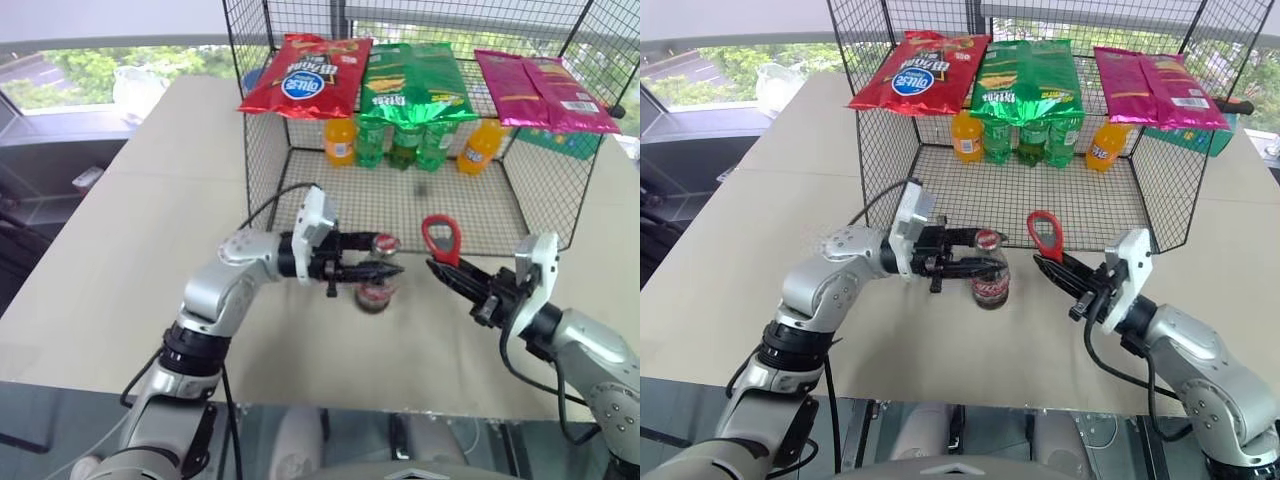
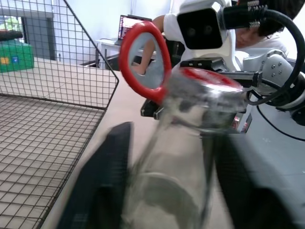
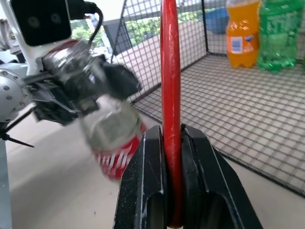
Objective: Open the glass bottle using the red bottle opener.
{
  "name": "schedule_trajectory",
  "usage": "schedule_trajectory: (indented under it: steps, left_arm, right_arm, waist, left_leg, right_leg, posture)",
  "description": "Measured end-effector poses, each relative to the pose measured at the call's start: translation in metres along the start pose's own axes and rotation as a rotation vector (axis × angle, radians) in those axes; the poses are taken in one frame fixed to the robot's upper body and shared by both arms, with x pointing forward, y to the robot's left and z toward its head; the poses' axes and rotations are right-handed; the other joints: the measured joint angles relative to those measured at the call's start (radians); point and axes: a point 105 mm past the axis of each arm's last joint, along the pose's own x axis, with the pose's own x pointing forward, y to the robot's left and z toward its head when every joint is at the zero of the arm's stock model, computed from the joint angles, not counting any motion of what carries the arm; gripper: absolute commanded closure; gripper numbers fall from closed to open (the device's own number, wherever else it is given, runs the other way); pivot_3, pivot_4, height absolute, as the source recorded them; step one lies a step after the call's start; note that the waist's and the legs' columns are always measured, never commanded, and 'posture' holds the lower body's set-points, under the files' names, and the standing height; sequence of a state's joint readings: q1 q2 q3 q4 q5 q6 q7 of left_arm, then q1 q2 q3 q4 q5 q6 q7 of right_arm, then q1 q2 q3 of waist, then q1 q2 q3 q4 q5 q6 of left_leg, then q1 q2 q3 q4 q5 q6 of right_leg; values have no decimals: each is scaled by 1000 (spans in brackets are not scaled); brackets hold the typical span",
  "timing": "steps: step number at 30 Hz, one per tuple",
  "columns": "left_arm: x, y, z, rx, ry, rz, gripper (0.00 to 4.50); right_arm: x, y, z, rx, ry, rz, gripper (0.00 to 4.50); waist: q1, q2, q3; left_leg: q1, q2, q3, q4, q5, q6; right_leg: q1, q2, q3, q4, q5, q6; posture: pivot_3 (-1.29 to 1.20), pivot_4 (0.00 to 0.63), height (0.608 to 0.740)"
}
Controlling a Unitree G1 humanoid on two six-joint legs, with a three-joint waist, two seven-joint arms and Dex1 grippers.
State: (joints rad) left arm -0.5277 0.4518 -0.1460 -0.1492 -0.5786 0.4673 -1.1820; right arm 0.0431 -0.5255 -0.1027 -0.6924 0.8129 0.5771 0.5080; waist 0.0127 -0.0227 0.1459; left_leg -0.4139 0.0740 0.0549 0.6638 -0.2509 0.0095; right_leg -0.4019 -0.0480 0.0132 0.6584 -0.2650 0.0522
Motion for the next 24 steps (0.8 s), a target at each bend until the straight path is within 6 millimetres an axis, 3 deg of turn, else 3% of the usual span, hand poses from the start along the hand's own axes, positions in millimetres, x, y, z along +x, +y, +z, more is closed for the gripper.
schedule_trajectory:
  steps: [9,14,24]
  left_arm:
    - [1,-1,2,22,-12,-8,3226]
    - [1,-1,3,30,-12,-15,3235]
    - [-2,-2,2,33,2,-28,3249]
  right_arm:
    - [19,15,-6,-290,38,58,4500]
    - [27,16,3,-463,-13,48,4500]
    - [33,7,-2,-1088,-103,22,4500]
  waist:
    - [1,0,0]
    - [1,0,0]
    - [-1,1,-3]
  left_leg:
    - [0,0,0,1,0,0]
    - [0,0,0,1,0,0]
    - [1,0,0,2,0,0]
  right_leg:
    - [0,0,0,0,0,0]
    - [0,0,-1,0,0,0]
    - [1,0,0,0,0,0]
  posture:
    - [0,150,740]
    - [0,150,740]
    - [0,150,740]
